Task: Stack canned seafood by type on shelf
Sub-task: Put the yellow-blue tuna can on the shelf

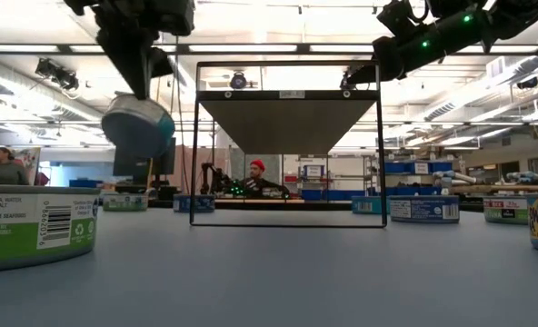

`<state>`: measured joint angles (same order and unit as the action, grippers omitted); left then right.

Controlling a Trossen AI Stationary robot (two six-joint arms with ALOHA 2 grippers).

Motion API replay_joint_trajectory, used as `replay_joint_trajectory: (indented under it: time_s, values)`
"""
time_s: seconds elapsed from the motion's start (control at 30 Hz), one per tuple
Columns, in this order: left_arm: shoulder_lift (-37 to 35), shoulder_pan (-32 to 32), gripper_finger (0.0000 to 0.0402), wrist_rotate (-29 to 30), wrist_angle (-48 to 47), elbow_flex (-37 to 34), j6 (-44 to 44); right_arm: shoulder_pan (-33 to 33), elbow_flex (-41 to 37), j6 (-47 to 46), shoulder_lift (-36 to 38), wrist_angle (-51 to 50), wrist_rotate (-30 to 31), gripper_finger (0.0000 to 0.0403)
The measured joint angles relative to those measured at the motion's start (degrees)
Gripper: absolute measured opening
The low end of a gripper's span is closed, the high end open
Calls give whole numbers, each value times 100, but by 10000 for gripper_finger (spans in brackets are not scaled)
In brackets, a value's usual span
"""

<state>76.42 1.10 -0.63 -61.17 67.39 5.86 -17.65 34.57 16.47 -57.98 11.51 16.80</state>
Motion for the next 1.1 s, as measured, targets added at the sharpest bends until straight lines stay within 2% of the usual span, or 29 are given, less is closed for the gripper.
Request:
replay_joint_trajectory:
  time_s: [0.13,0.63,1.1]
  values:
    - [0,-190,0,494,-55,191,-242,0,0,0,1,0,0,8]
    - [0,-1007,0,1282,7,879,-1357,0,0,20,0,0,0,8]
    - [187,-1413,0,1315,1396,949,-2322,0,0,22,0,4,0,8]
